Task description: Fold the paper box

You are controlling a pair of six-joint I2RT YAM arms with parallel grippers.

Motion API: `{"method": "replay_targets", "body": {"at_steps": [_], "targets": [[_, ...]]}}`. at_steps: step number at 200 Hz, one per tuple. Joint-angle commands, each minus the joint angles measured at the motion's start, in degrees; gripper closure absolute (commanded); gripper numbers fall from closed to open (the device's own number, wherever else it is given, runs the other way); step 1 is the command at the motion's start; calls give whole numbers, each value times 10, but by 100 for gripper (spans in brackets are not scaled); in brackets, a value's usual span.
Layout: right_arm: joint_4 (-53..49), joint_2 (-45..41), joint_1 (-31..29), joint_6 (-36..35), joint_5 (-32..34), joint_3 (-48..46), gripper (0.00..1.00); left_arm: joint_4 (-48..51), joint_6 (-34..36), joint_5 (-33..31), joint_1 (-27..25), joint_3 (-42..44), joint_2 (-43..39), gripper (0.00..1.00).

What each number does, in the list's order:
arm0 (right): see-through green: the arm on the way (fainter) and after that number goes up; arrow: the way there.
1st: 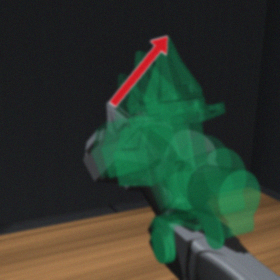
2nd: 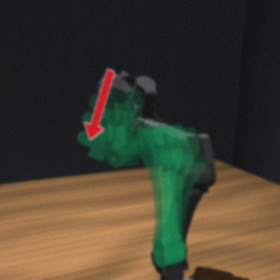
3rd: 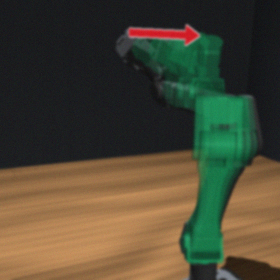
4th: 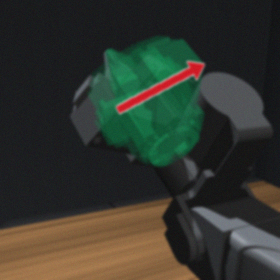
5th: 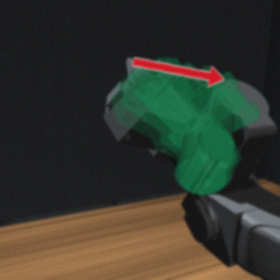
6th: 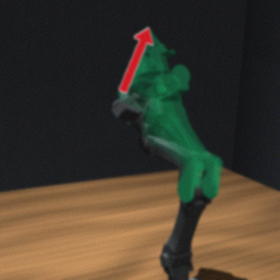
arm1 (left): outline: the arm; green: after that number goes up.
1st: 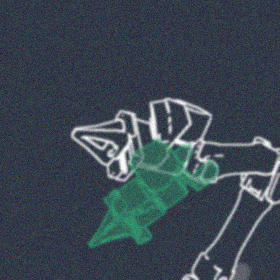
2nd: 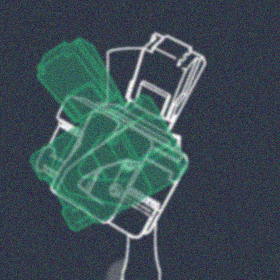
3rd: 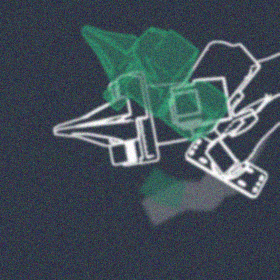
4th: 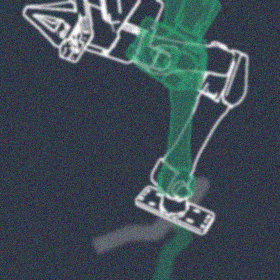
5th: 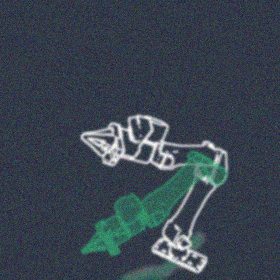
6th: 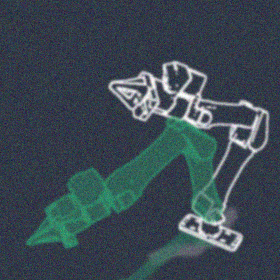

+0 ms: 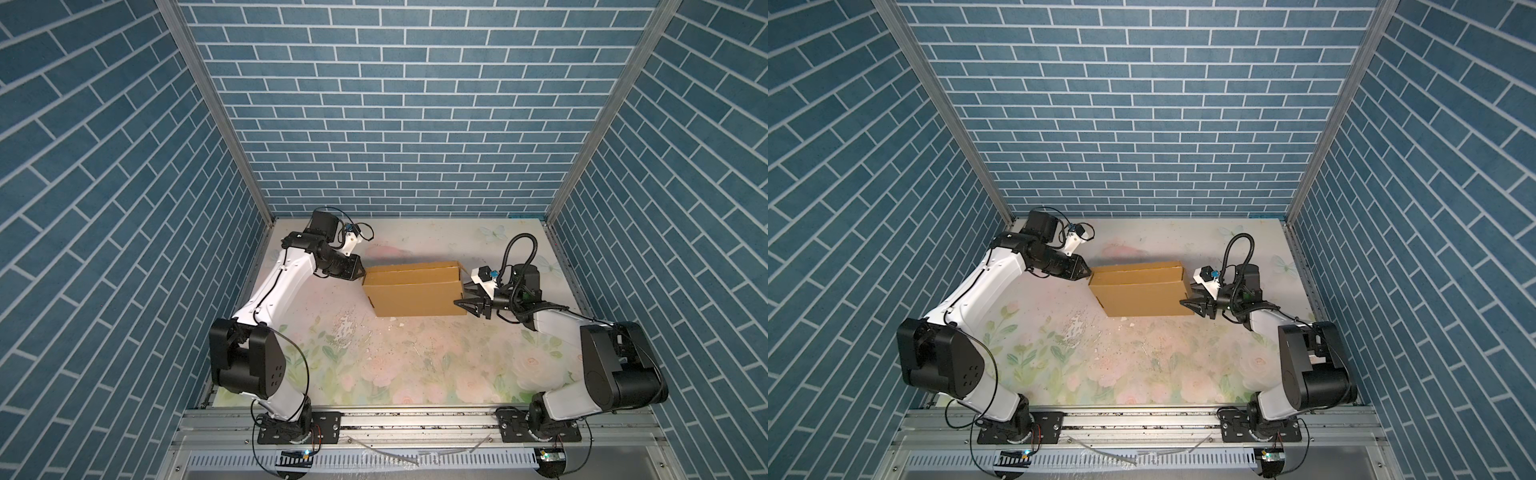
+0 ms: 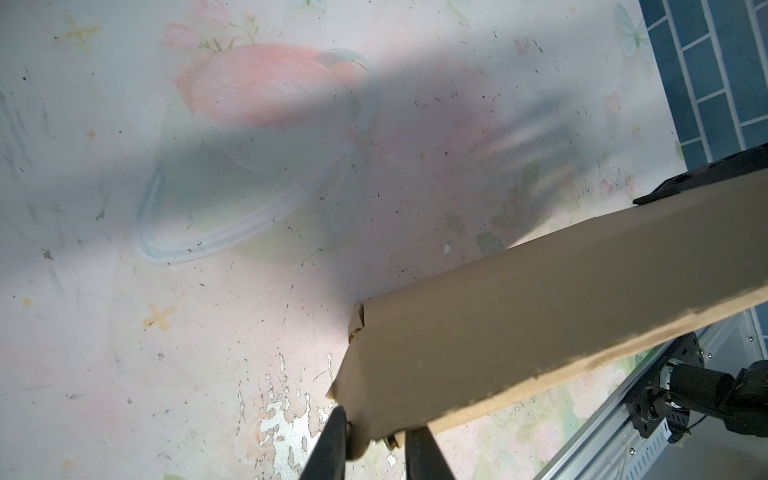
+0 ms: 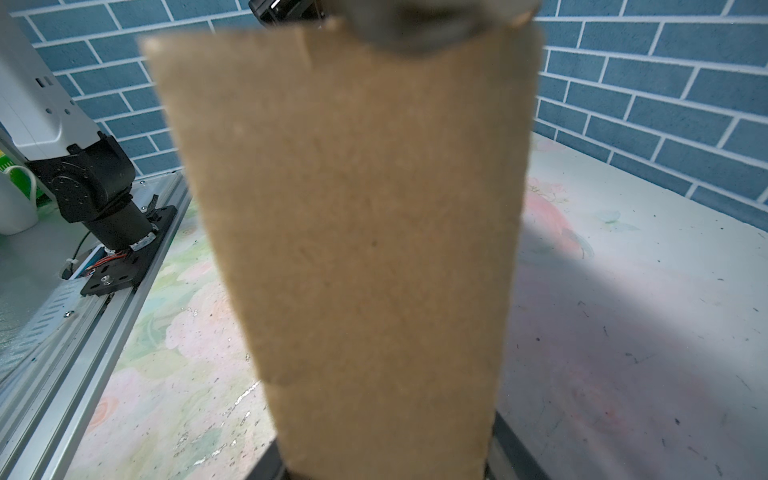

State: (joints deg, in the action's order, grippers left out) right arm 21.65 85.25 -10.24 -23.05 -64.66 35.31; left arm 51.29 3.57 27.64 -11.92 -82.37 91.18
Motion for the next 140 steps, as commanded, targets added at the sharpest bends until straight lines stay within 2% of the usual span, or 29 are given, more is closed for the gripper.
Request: {"method": "replay_targets", "body": {"at_steps": [1,57,140], "targets": [[-11,-9,-5,-31,4,20,46,19,11,-4,-3,15,-10,72],[-12,-9,-5,-30,3,21,46,9,7,-22,-3,17,-9,73],[-20,-9,-4,-34,5,21,46,-1,-10,3,-3,-5,-6,76]]}}
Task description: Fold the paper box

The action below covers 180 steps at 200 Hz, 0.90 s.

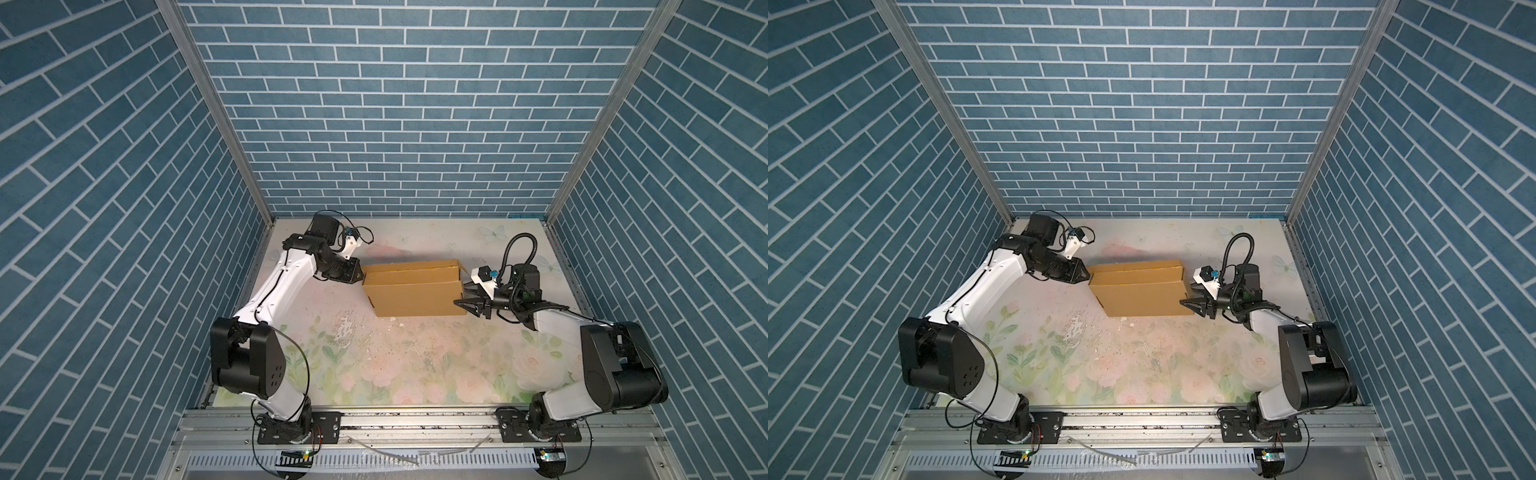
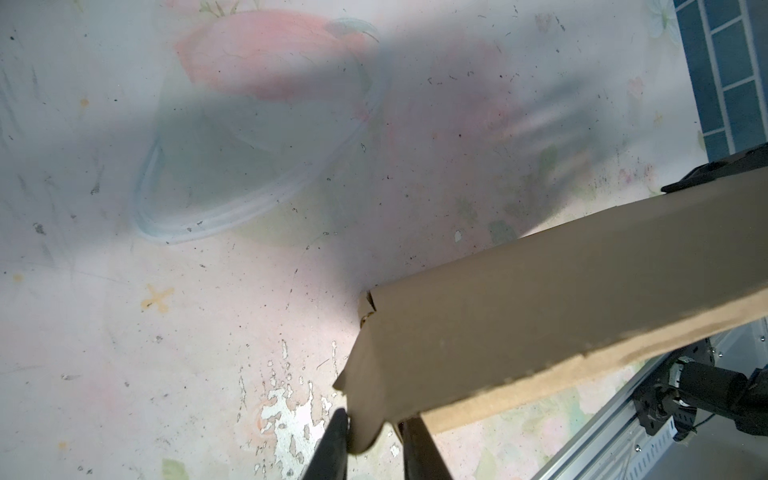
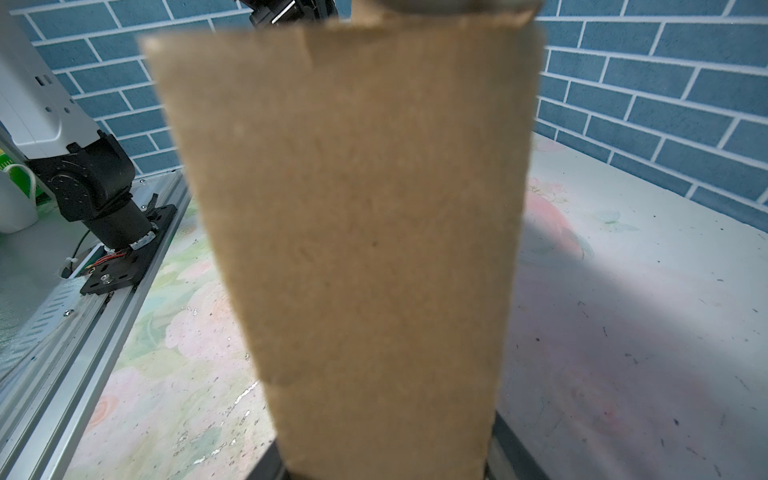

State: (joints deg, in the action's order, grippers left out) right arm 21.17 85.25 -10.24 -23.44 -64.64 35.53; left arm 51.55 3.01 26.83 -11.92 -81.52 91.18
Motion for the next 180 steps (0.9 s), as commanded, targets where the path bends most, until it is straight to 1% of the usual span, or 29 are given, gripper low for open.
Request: {"method": "replay_targets", "body": {"at_steps": [1,57,122,180], "targets": [[-15,-9,-4,-30,5,18,46,-4,-4,10,-3,-13,-5,76],[-17,-6,-5,-32,4,18,46,-13,-12,12,-3,-17,0,79],[-31,-5,-9,-44,10,21,46,-7,-27,26,-3,-50,19,81],[-33,-6,-9,-44,12,21,46,11,-18,18,-3,-39,18,77]]}}
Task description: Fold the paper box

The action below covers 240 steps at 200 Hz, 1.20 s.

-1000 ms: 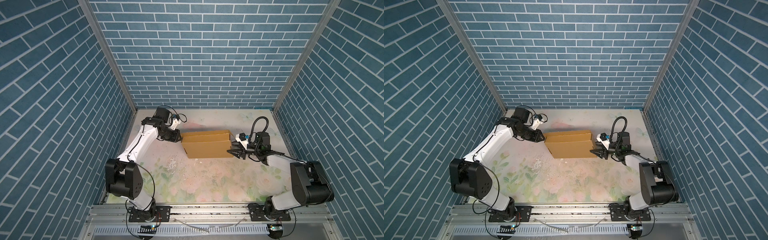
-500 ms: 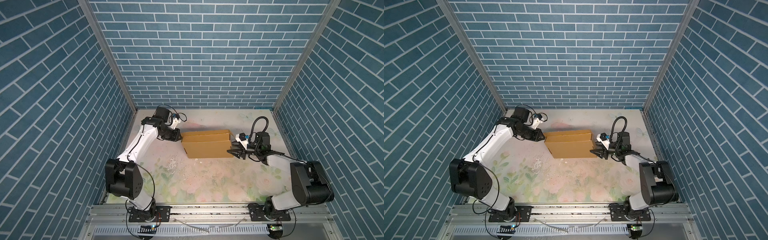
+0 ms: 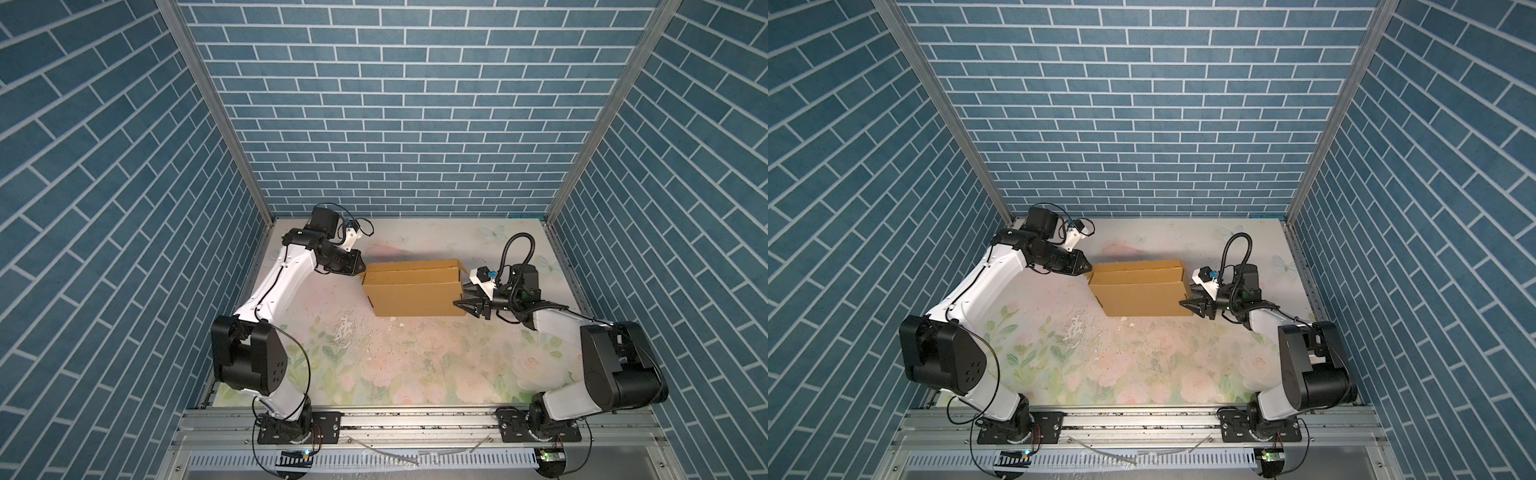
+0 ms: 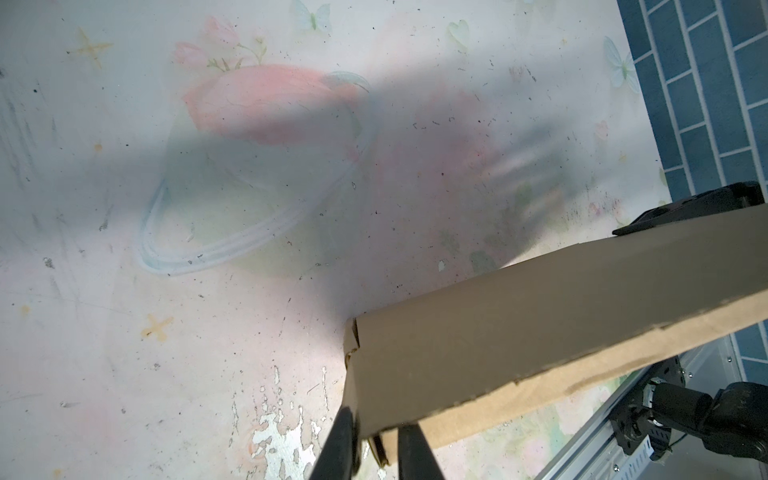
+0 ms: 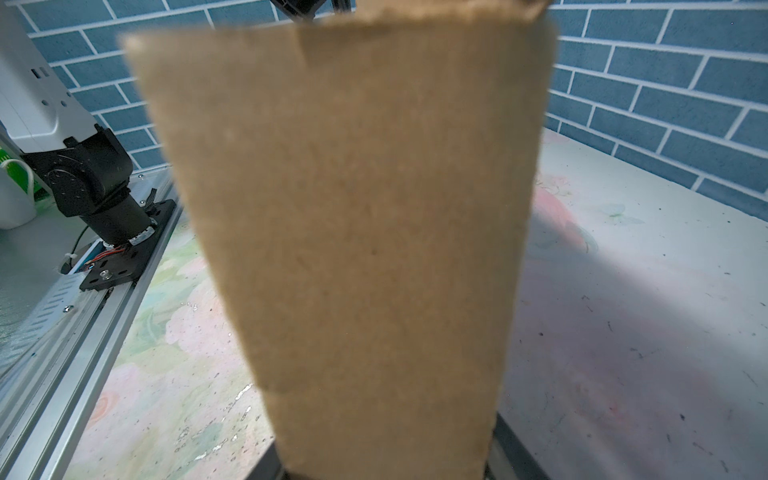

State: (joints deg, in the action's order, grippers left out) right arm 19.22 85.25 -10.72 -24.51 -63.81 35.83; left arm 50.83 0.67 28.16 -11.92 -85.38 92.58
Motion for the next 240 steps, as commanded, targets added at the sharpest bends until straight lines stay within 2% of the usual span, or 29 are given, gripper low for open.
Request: {"method": "replay_targets", "body": {"at_steps": [1,141,240], "targets": [[-14,-6,-5,-33,3,18,46,18,6,4,-3,0,4,77],[-17,-5,-6,-34,4,20,46,21,5,2,-3,34,-1,81],[-21,-4,-7,-36,6,21,47,13,-30,43,-3,17,0,84]]}}
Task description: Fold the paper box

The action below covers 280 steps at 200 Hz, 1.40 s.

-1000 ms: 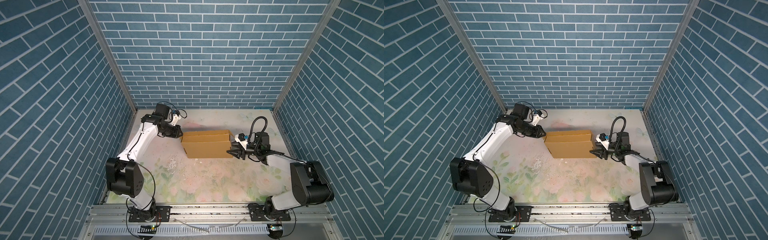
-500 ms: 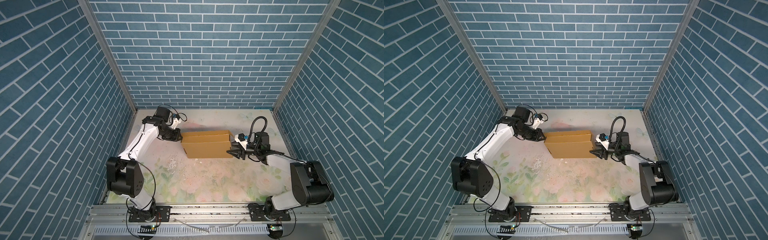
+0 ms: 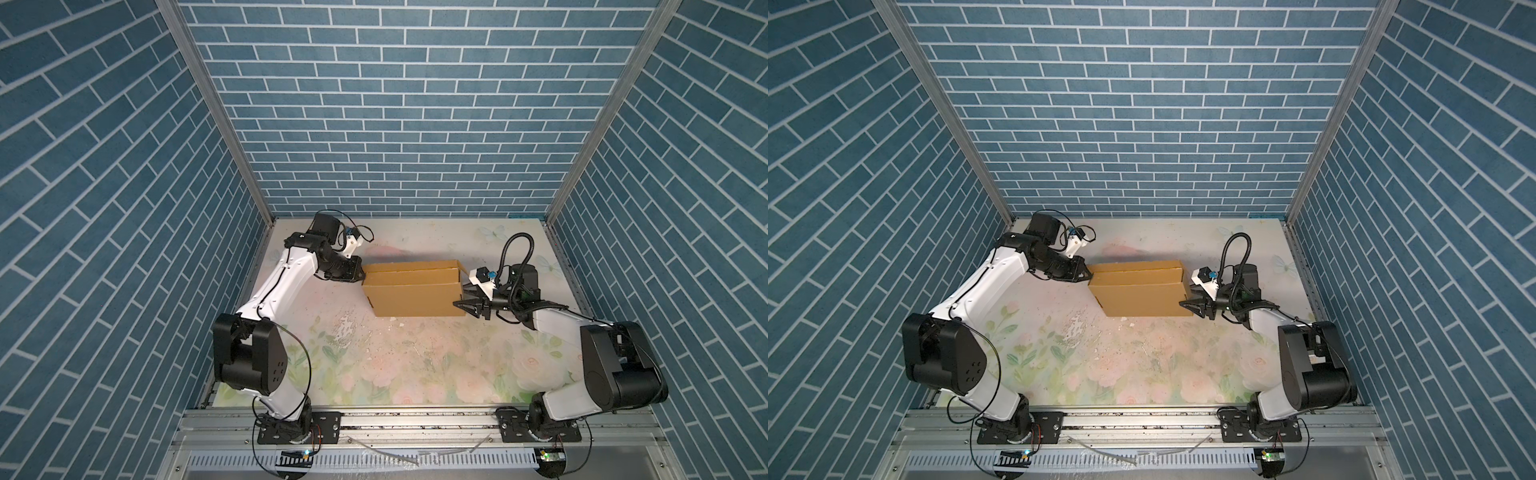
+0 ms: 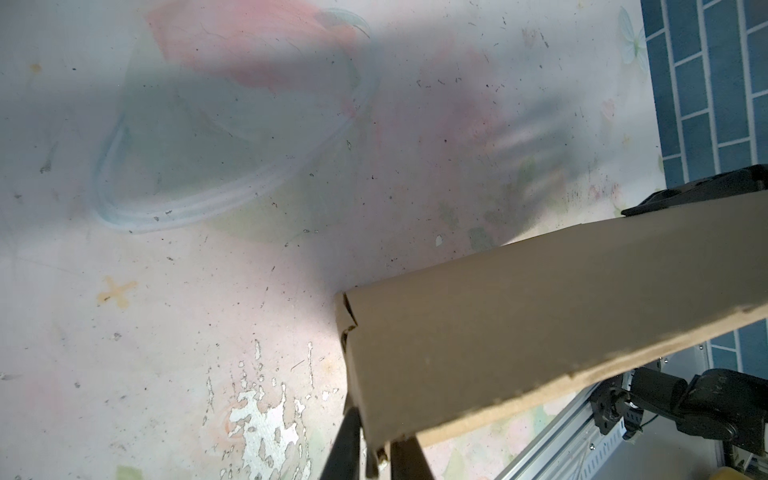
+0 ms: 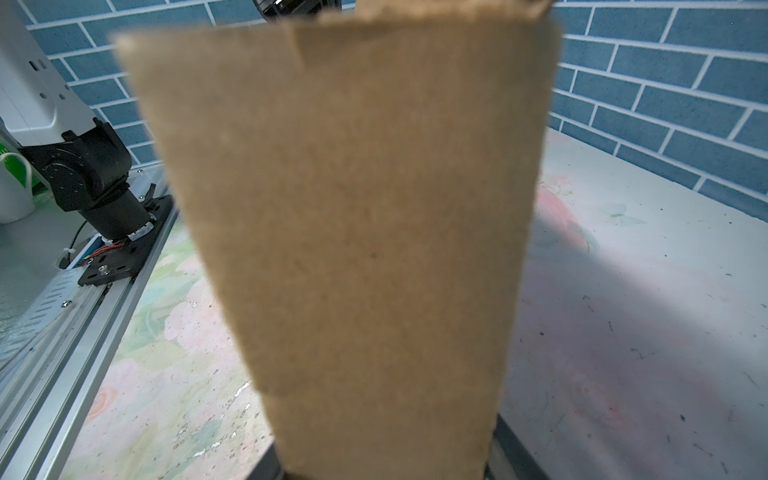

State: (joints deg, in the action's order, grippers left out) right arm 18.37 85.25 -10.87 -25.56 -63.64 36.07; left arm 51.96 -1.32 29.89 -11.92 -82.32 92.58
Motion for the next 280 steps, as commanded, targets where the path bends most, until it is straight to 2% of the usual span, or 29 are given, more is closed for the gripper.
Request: {"method": "replay_targets", "body": {"at_steps": [1,104,183,253,280], "targets": [[-12,-4,-6,-25,4,19,47,2,-11,26,-3,-14,0,84],[-17,-3,-7,-27,4,21,47,11,-33,31,-3,-28,13,85],[-20,-1,-8,-27,4,24,47,-3,-19,-16,-3,16,-12,88],[-29,0,-8,-27,1,27,46,-34,-38,-29,-5,38,-30,90],[-31,-1,-8,-29,0,27,46,-43,-44,-34,-7,38,-34,85]]}}
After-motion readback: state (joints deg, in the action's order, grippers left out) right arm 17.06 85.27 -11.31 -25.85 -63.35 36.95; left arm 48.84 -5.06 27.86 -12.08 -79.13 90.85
